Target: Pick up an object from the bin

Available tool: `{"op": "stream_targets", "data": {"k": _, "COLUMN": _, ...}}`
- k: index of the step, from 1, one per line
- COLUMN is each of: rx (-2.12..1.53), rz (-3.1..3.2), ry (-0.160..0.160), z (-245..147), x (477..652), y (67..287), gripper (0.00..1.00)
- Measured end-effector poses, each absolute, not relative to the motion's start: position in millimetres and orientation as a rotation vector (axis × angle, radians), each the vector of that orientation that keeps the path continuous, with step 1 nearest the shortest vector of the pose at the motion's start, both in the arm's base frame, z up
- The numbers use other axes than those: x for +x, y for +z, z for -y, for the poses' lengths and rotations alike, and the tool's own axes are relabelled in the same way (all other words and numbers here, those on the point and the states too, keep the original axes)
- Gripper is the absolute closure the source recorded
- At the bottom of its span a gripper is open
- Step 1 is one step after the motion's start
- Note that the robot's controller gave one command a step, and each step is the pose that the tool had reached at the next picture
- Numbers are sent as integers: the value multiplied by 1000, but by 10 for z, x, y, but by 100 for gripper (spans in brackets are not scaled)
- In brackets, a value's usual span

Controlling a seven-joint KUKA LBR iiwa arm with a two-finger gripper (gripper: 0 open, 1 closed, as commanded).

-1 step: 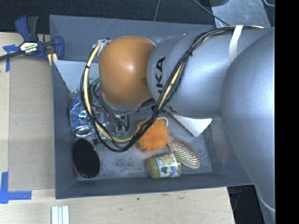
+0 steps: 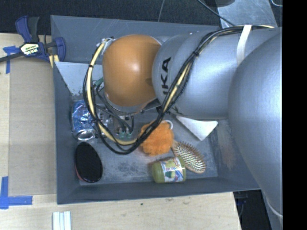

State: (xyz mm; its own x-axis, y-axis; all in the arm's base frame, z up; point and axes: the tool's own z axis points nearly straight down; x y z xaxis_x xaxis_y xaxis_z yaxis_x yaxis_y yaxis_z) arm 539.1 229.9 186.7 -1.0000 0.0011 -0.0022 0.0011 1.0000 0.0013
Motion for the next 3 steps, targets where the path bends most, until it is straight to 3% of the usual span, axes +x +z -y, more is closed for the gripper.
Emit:
{"op": "stream_targets", "data": {"k": 1, "rx": -37, "rz": -3143, "ry": 0, "z": -2341, "x": 5109, "y": 1410, "gripper": 100}}
{"op": "stream_targets", "data": {"k": 2, "rx": -279, "rz": -3126, "ry": 2, "z": -2289, "x": 5443, "y": 975, "gripper": 100}}
{"op": "stream_targets", "data": {"k": 3, "rx": -1066, "rz": -2948, "ry": 2, "z": -2454, "x": 5343, "y": 708, "gripper": 100}}
